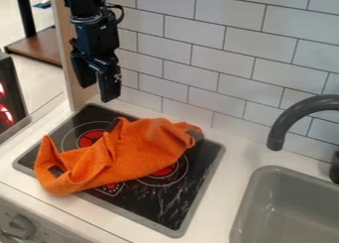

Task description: Fold the cloth from bottom left to top right

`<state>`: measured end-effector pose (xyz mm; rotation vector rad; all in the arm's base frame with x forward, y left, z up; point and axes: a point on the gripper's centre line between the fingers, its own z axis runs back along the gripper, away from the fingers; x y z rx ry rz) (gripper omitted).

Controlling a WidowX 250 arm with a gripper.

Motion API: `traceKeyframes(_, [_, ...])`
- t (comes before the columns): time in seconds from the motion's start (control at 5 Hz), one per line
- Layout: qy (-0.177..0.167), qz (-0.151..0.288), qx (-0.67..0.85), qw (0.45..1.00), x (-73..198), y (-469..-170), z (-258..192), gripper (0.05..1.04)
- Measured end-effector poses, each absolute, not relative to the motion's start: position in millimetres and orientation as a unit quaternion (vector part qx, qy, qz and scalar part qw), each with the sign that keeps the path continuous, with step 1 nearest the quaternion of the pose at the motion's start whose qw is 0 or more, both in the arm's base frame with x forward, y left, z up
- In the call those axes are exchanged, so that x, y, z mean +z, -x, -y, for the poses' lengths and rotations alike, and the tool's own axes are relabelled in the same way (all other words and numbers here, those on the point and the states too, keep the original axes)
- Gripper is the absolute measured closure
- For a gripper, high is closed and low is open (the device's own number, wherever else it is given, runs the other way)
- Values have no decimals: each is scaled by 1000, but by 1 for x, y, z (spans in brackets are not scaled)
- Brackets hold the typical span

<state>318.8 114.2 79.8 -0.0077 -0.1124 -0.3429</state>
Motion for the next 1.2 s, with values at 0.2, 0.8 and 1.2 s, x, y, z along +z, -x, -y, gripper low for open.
traceKeyframes(0.2, [11, 43, -168, 985, 71, -315, -112, 85])
traceKeyframes(0.8, [-14, 10, -65, 998, 83, -267, -113, 85])
traceKeyframes(1.2, [-34, -30, 115, 992, 71, -227, -116, 85])
